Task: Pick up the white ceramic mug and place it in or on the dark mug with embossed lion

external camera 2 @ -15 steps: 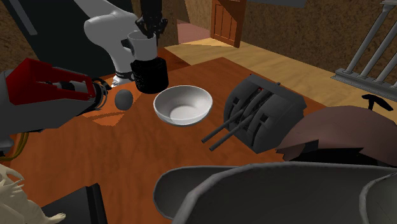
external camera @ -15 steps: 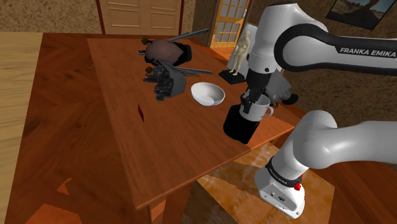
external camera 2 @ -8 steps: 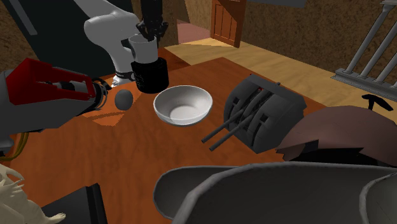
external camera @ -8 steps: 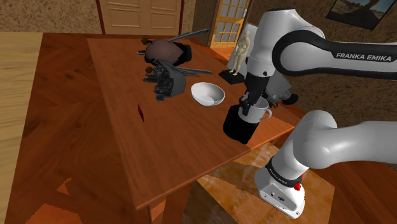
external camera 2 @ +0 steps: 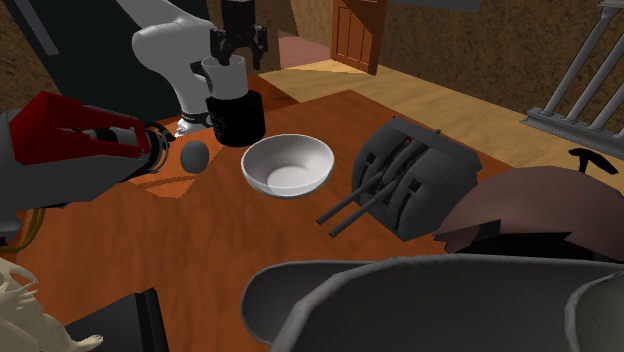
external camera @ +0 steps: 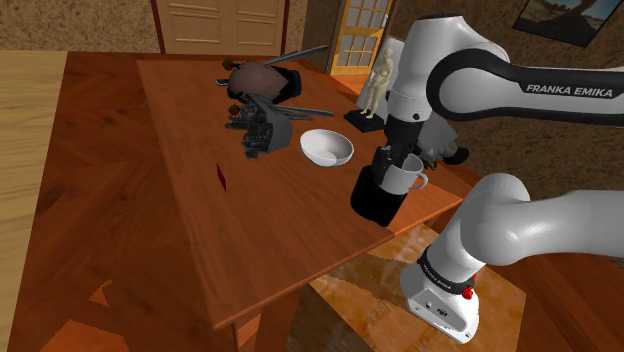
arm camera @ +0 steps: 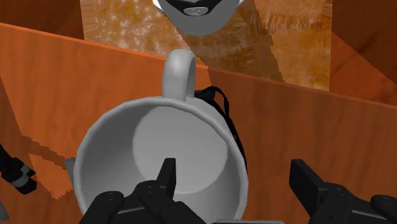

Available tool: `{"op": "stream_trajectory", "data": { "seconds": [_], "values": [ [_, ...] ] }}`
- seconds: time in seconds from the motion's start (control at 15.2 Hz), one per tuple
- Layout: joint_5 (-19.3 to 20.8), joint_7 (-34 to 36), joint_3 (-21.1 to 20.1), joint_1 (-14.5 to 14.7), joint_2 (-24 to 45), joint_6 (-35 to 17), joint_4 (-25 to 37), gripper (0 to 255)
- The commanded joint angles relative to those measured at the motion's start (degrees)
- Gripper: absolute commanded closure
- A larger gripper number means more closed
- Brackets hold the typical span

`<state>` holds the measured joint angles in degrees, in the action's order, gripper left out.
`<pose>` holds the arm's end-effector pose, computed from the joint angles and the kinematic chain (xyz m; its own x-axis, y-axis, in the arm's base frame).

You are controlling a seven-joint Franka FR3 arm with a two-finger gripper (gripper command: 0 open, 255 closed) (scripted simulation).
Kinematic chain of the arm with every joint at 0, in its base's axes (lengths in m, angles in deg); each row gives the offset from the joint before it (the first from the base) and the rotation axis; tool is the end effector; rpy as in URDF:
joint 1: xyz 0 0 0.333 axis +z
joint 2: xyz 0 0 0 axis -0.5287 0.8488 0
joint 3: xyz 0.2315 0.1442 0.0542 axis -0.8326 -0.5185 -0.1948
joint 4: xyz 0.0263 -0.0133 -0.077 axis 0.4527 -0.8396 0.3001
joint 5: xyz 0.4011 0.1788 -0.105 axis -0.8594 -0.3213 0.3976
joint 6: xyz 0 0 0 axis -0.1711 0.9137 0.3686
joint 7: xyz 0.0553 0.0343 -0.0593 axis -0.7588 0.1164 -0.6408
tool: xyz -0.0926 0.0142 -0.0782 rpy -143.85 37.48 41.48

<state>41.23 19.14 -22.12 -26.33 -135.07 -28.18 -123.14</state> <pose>0.3356 0.0546 0.4028 0.9937 -0.0505 -0.1002 -0.0452 -0.9975 0.0548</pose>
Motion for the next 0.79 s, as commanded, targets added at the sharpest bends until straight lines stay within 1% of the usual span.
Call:
{"op": "stream_trajectory", "data": {
  "seconds": [0.0,0.26,0.73],
  "values": [
    [0.0,0.0,0.0,0.0,0.0,0.0,0.1,0],
    [0.2,0.0,0.1,-0.2,1.6,6.4,8.1,0],
    [0.2,0.1,0.1,-0.2,1.6,6.4,8.1,0]
  ]
}}
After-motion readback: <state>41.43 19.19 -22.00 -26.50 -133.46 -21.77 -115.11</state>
